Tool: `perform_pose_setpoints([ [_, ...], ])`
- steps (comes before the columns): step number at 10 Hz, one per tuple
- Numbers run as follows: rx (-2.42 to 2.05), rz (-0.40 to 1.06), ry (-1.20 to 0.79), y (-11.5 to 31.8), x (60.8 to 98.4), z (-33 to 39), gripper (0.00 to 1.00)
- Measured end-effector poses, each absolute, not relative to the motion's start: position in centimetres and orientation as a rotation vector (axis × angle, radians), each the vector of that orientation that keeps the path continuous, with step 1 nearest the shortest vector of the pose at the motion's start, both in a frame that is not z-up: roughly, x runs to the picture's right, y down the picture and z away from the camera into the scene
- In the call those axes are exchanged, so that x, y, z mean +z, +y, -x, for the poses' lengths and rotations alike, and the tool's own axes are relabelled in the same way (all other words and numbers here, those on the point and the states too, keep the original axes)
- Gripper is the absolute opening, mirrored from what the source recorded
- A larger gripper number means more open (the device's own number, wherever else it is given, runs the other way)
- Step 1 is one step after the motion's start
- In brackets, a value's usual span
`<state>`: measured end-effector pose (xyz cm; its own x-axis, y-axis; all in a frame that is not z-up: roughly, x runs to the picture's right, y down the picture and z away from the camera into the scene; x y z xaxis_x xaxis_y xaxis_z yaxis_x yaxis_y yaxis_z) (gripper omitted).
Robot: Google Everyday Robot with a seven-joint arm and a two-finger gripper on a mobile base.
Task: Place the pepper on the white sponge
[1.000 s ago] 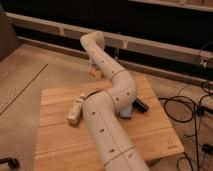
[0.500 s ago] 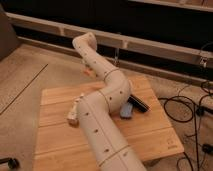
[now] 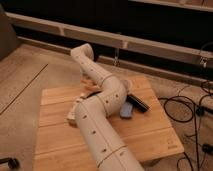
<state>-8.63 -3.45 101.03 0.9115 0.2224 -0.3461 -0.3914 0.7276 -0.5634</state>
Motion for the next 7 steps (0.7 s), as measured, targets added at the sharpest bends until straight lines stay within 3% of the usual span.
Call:
perform_pose_setpoints([
  [7,0.377,0.748,0.276,-1.5,100.4,9.1,0.0],
])
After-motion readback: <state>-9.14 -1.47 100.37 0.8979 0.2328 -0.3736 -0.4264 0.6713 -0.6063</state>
